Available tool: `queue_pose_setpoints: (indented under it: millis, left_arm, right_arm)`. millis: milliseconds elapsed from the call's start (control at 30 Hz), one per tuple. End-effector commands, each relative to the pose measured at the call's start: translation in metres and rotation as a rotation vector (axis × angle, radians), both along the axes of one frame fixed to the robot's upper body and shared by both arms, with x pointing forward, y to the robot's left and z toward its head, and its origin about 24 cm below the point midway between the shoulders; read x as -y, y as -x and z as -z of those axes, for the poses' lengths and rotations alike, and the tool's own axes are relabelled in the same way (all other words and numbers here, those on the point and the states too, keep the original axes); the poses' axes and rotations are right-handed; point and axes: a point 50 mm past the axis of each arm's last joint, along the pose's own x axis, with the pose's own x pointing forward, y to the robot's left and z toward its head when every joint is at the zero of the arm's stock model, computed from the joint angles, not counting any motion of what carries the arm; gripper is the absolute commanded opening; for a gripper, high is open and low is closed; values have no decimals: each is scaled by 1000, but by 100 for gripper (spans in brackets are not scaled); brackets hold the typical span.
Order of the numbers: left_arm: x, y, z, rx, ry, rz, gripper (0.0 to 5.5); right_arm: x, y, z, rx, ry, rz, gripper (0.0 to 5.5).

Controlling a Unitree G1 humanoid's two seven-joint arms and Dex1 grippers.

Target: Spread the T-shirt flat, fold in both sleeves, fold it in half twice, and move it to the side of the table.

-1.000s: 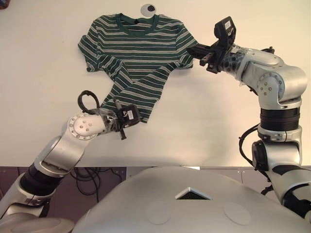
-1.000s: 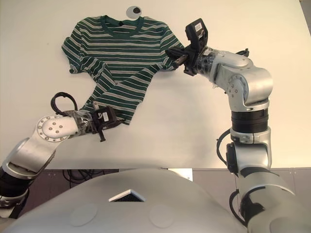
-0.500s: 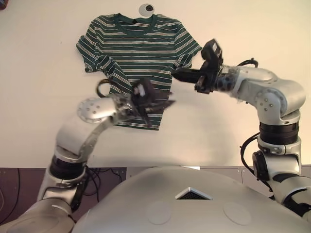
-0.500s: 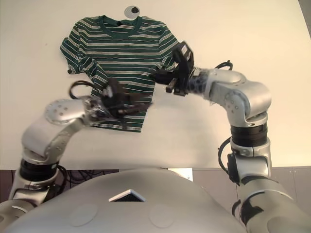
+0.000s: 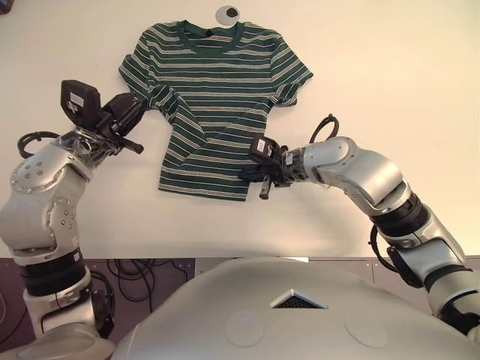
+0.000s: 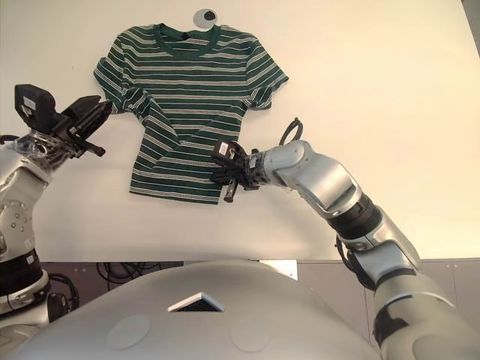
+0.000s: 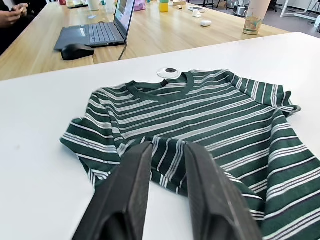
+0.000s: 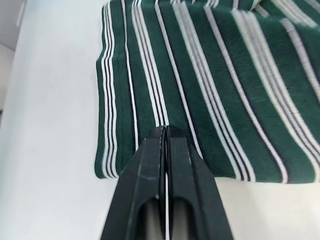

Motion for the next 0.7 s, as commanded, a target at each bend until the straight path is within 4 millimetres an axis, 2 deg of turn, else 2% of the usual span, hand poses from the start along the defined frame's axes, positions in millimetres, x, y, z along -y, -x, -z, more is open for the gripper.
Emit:
queue_pose_setpoints:
  millis: [33,100,200,267,300,367,433,500,567,633,700]
  left_arm:
    - [-1,10,2,4,0,-53,113]
    - [-1,13,3,10,2,-75,113]
    - [0,15,4,18,8,-102,113]
    - [0,18,5,20,10,-116,113]
    - [1,20,6,19,11,-121,113]
    - [2,22,8,15,9,-126,113]
    - [3,24,10,12,8,-129,113]
    - [5,25,13,-2,0,-109,113]
    - [16,23,23,-50,-28,-28,113]
    - [31,19,35,-97,-72,93,113]
    - [46,12,37,-103,-94,199,113]
  right_arm:
    - [17,-10,24,11,189,29,1]
    - [23,-11,34,20,254,5,1]
    - [33,-14,37,23,290,-13,1]
    - [51,-18,35,24,322,-42,1]
    - [65,-20,33,28,349,-65,1]
    - [107,-26,29,38,439,-113,1]
    - [158,-33,21,44,558,-156,1]
    - [186,-34,11,34,601,-208,1]
    - [183,-35,1,33,533,-235,1]
    - [168,-37,-8,40,430,-242,1]
    - [148,-47,-16,110,346,-212,1]
